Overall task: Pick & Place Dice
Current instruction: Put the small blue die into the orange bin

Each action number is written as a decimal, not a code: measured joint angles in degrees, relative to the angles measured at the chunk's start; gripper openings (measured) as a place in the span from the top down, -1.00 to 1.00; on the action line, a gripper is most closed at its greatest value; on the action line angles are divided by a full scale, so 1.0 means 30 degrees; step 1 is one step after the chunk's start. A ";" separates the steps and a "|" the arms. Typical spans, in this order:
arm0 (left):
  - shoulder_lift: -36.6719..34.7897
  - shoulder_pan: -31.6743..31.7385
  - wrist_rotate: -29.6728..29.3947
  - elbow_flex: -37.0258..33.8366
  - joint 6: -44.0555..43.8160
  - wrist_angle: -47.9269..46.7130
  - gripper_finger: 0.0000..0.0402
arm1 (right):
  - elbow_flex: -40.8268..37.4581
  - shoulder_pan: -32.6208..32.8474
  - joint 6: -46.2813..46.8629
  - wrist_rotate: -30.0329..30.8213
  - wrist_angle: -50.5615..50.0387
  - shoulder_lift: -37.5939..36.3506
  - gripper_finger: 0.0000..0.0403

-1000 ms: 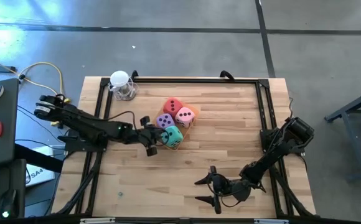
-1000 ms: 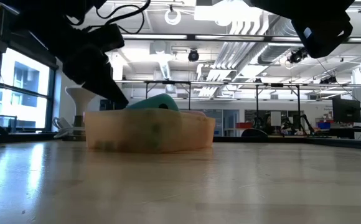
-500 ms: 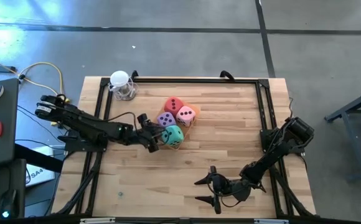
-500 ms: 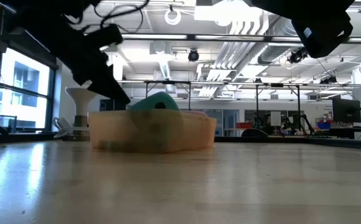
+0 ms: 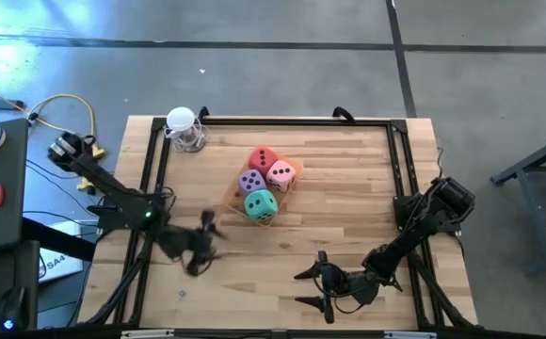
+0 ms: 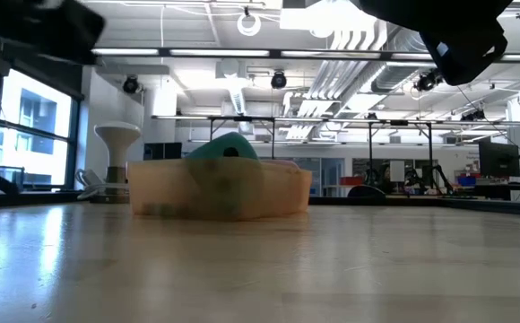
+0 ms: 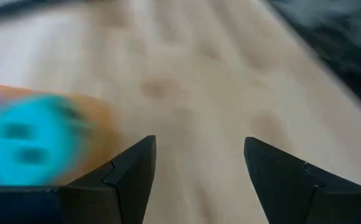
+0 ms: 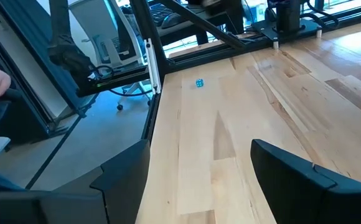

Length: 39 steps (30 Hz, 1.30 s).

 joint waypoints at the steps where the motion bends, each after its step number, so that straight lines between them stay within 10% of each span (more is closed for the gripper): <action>1: 0.0037 -0.0536 0.0884 0.0000 -0.0339 -0.0421 -0.17 | 0.0000 -0.0030 0.0007 -0.0002 -0.0062 0.0000 -0.35; 12: 0.2022 -0.5379 0.5212 -0.0022 -0.7228 -0.1883 -0.17 | 0.0000 -0.0047 0.0099 0.0000 -0.0092 0.0000 -0.35; 22: 0.4248 -0.8948 0.1597 -0.0022 -0.9687 -0.1873 -0.17 | 0.0000 -0.0054 0.0229 0.0000 -0.0091 0.0000 -0.35; 39: 0.7400 -1.0680 0.0837 -0.0340 -1.2134 0.0352 -0.17 | 0.0007 -0.0054 0.0265 0.0021 0.0659 -0.0015 -0.35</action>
